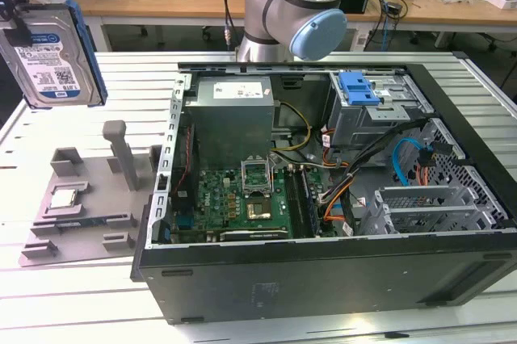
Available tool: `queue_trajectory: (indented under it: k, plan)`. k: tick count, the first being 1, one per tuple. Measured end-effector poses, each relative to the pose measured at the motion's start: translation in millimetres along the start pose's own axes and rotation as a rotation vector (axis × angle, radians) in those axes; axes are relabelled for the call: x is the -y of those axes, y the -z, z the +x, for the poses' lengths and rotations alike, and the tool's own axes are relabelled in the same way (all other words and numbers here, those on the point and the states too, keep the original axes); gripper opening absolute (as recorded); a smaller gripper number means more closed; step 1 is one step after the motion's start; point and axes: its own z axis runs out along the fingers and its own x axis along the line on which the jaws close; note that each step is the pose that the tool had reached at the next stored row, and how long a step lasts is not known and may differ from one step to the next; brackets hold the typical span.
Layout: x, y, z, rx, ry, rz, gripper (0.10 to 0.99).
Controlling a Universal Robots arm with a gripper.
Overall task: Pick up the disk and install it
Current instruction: 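Pick up the disk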
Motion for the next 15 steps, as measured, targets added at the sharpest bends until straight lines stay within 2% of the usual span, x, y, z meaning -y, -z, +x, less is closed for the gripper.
queue_trajectory:
  k: [7, 15]
  plan:
    - [0.4, 9.0, -0.5, -0.0001, 0.000, 0.000, 0.369]
    - [0.9, 24.8, -1.4, 0.0000, 0.000, 0.000, 0.369]
